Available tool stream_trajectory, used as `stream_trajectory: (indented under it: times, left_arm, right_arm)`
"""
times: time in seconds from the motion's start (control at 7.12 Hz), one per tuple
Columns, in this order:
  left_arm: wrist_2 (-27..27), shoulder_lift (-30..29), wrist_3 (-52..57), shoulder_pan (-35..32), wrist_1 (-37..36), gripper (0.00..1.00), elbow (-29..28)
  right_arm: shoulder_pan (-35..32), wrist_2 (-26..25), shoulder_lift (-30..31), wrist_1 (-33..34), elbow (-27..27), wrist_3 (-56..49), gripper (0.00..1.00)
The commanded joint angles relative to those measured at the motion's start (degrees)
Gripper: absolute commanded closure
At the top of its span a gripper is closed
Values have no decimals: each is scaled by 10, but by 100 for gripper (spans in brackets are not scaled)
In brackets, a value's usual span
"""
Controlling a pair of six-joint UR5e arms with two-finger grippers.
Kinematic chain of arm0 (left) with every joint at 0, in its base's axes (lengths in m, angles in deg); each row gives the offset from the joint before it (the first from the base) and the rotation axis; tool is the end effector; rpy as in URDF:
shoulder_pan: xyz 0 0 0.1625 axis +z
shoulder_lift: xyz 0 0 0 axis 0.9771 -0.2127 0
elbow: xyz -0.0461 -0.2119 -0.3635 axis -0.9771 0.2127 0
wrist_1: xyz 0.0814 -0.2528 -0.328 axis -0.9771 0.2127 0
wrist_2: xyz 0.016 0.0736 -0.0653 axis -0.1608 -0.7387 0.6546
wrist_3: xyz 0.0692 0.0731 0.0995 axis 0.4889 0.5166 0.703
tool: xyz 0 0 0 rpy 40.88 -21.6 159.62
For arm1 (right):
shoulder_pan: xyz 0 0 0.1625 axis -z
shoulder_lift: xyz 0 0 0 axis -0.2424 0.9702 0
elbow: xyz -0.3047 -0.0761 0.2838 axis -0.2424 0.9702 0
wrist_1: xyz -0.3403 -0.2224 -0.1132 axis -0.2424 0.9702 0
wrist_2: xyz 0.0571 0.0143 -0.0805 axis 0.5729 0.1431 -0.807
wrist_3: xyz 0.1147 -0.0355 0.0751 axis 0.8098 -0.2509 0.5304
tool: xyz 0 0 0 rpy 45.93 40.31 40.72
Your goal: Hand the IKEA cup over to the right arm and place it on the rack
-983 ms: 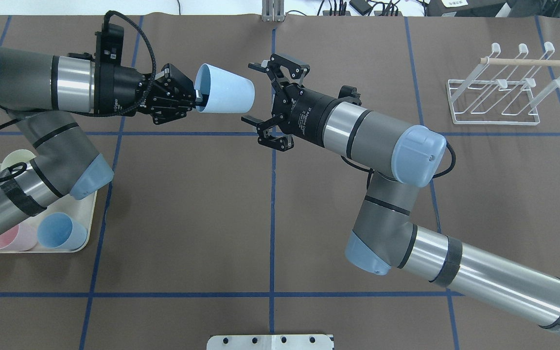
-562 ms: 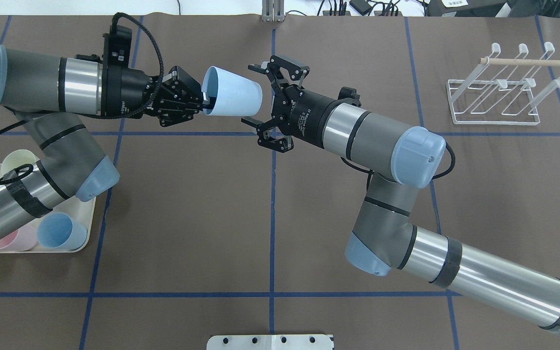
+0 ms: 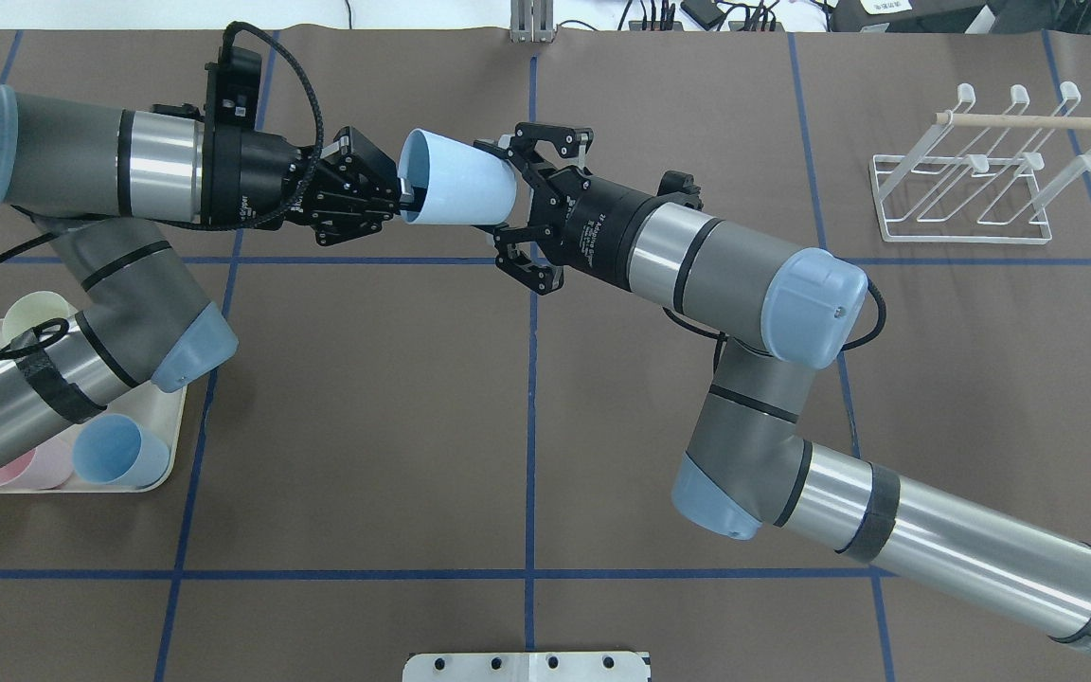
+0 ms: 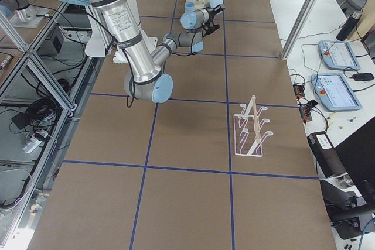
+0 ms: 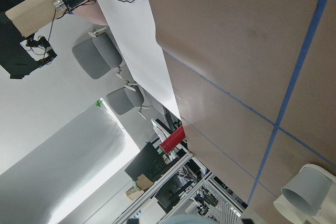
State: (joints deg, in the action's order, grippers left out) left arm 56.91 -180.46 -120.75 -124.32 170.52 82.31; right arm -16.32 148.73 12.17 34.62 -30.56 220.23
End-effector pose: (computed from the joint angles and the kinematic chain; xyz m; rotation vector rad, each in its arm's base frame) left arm 0.4013 -0.4993 0.1994 0.0120 1.9165 -0.1976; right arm -0.5082 -0.4668 0.1356 -0.5205 -2.0369 1.1337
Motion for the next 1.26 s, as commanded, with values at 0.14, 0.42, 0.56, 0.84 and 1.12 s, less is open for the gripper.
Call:
stream_trajectory:
  times: [0.14, 0.42, 0.56, 0.84, 1.12]
  left_arm:
    - [0, 0, 2, 0, 0, 68, -1]
    - [0, 0, 5, 0, -1, 23, -1]
    - [0, 3, 8, -1, -1, 23, -1]
    - [0, 18, 11, -2, -1, 23, -3]
    - [-1, 23, 11, -4, -4, 24, -3]
  right_arm:
    - [7, -12, 0, -5, 0, -1, 100]
    - [10, -12, 0, -5, -1, -5, 100]
    - [9, -12, 0, -5, -1, -7, 100]
    - [-16, -11, 31, -5, -3, -36, 100]
    - [-36, -10, 100, -4, -13, -147, 100]
